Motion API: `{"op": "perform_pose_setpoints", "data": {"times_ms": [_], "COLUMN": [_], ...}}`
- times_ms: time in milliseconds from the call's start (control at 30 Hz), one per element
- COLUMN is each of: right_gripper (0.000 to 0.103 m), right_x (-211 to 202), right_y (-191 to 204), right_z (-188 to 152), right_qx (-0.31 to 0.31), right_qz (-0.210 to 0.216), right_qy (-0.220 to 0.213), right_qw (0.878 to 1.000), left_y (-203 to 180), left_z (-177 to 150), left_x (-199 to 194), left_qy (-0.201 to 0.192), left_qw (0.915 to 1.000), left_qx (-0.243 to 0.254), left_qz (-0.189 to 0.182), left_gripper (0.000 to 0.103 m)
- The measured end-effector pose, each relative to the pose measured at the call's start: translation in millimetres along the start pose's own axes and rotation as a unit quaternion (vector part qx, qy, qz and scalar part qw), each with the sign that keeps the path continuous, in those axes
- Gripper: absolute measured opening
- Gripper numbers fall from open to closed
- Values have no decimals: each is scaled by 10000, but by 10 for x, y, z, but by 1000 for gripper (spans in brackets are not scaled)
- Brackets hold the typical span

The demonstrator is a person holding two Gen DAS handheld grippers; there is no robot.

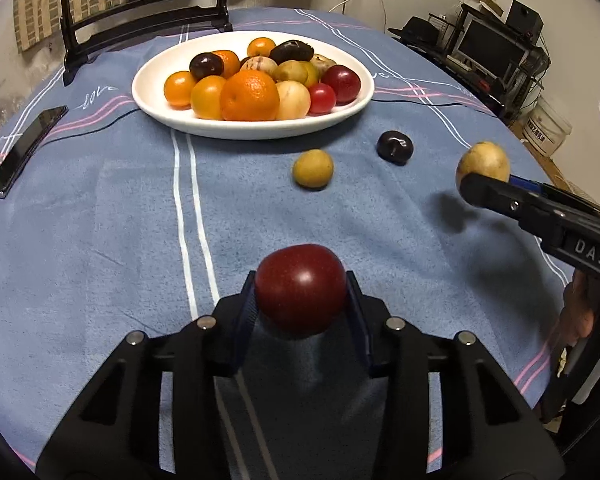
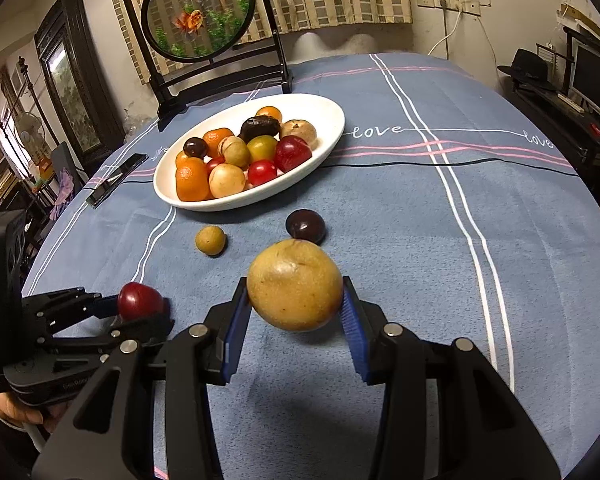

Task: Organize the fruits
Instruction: 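Carry the red fruit and large potato onto the white plate and open both tools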

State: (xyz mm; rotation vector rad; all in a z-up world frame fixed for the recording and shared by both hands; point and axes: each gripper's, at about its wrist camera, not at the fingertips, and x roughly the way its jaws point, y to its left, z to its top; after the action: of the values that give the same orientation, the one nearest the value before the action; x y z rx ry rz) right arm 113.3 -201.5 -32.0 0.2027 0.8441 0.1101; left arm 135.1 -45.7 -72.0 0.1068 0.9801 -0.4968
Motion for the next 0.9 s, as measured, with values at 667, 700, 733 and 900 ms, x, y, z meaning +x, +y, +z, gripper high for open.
{"op": "perform_pose_setpoints", "data": {"times_ms": [667,700,733,900], "right_gripper": [44,44,44,44], "right_x": [7,65,111,511], "right_y": [461,502,521,603], "right_z": [762,855,914,1235], "right_qx": [-757,-821,-853,-1026], "right_qz": [260,268,281,330], "right_qy": [-609,-617,-610,-408], "right_qw": [9949,9944,9941,9933], "left_y": [243,259,289,477], "left_z": [1092,1152,1227,1558], "left_x": [-346,-322,-284,3], "left_qy": [-912,-920,-912,-821], "left_qw": [9952,9951,9950,9948], "left_qx": [79,51,8,-289], "left_qz": [348,362,403,537], "left_gripper": [42,42,42,42]}}
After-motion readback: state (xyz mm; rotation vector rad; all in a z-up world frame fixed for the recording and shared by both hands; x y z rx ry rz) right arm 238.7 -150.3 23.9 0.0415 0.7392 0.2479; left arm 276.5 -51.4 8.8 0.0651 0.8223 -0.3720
